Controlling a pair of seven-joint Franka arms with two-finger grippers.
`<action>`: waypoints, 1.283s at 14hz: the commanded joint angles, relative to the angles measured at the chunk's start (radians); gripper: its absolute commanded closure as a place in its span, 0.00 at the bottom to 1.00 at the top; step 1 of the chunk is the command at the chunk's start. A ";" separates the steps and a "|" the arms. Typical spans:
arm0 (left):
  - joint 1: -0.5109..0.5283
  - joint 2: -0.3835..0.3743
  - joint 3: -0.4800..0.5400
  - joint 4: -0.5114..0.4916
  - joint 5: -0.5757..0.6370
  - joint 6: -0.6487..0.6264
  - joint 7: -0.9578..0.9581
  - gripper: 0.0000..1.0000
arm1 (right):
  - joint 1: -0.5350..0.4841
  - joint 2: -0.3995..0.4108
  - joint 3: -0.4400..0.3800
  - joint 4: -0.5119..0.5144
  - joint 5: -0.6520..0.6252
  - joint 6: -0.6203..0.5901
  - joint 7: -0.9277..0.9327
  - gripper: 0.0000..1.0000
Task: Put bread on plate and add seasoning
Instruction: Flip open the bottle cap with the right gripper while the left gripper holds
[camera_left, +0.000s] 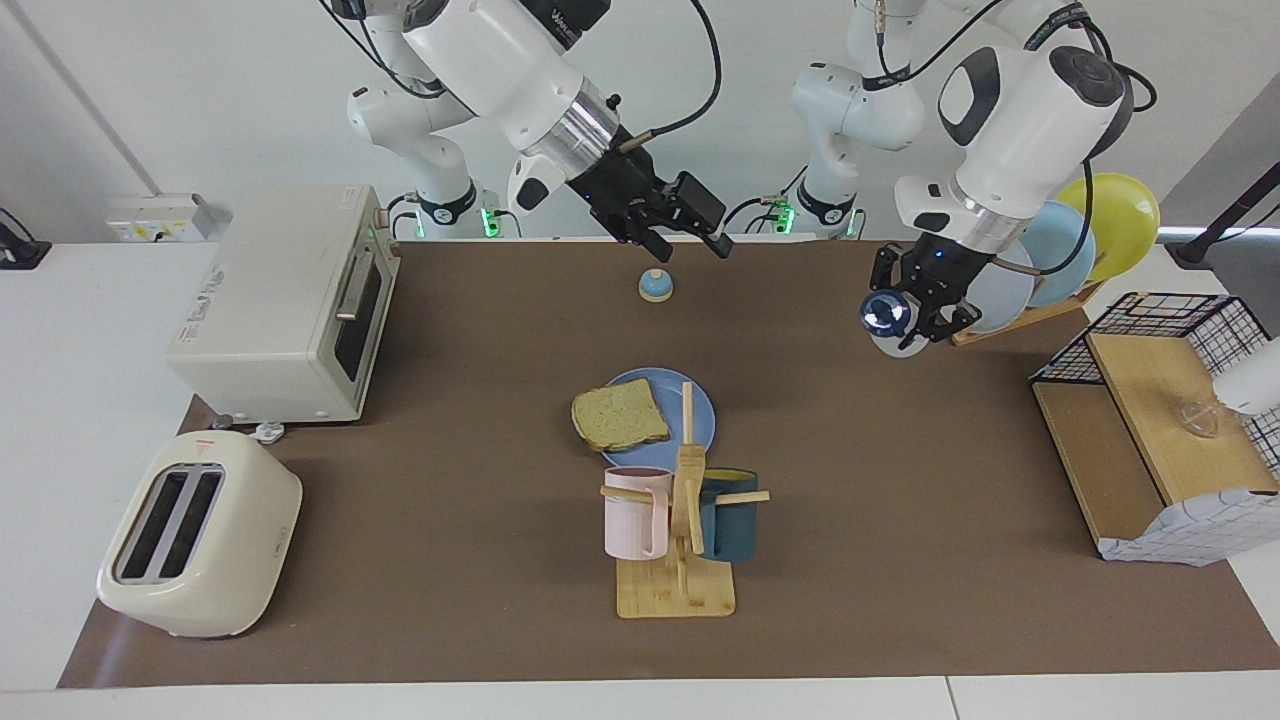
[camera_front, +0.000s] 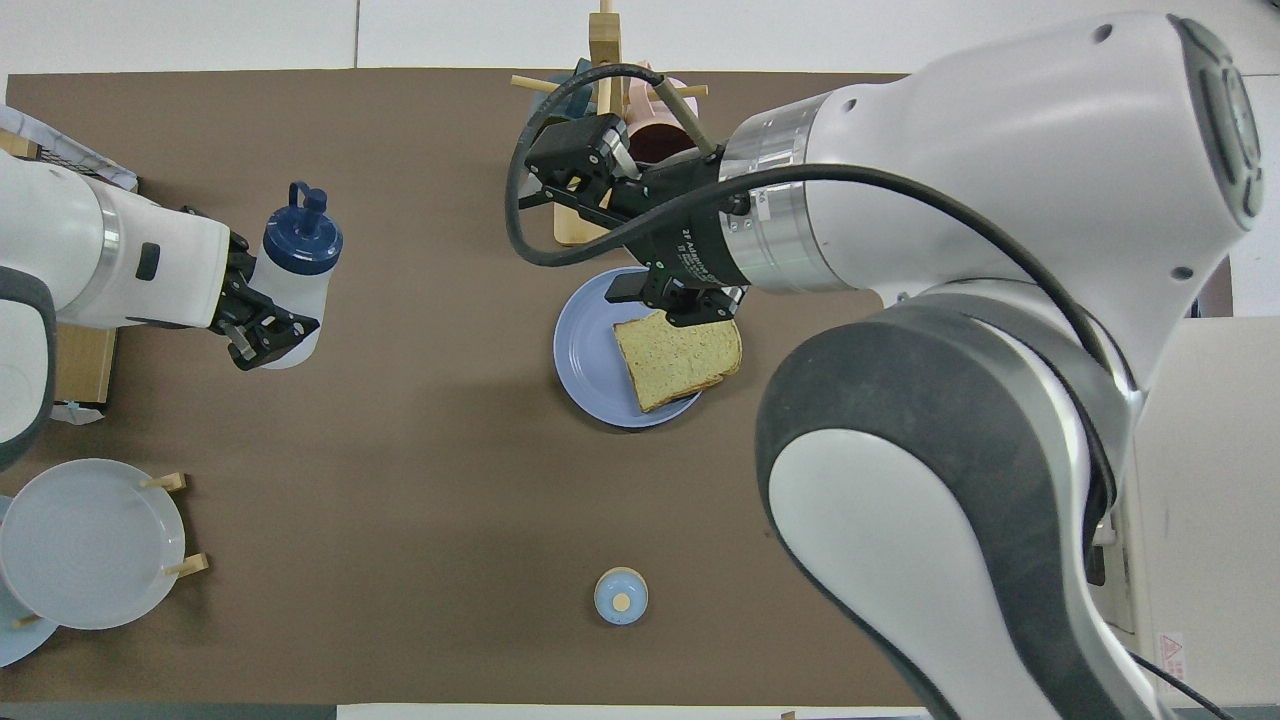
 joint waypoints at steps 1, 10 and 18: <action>-0.026 -0.039 -0.030 -0.017 -0.011 -0.072 0.046 1.00 | 0.075 0.005 0.005 -0.010 -0.001 0.113 0.028 0.10; -0.015 -0.073 -0.102 -0.029 -0.032 -0.138 0.208 1.00 | 0.158 0.002 0.006 -0.048 -0.168 0.173 -0.060 0.42; -0.017 -0.077 -0.100 -0.032 -0.032 -0.154 0.233 1.00 | 0.185 0.005 0.006 -0.034 -0.207 0.179 -0.057 0.60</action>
